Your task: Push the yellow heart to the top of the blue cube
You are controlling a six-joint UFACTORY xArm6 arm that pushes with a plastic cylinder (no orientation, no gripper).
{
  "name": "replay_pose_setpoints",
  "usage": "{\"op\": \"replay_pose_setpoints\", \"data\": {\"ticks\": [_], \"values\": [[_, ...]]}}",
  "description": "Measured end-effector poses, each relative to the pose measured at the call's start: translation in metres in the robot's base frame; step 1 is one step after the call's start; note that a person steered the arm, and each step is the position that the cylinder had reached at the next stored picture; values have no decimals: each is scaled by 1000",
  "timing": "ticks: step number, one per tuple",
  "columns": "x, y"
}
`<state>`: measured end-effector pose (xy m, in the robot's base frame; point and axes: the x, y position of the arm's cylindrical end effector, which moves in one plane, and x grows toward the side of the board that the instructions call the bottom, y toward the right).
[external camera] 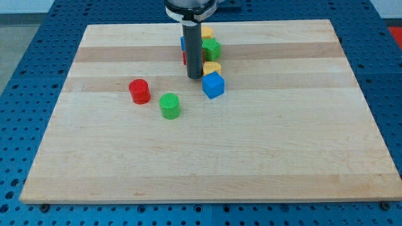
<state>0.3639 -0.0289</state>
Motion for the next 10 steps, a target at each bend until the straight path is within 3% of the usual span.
{"op": "replay_pose_setpoints", "data": {"ticks": [2,3,6,8,9,10], "values": [[10,-88],[36,-82],[37,52],[37,-55],[13,-71],[-10,-21]]}}
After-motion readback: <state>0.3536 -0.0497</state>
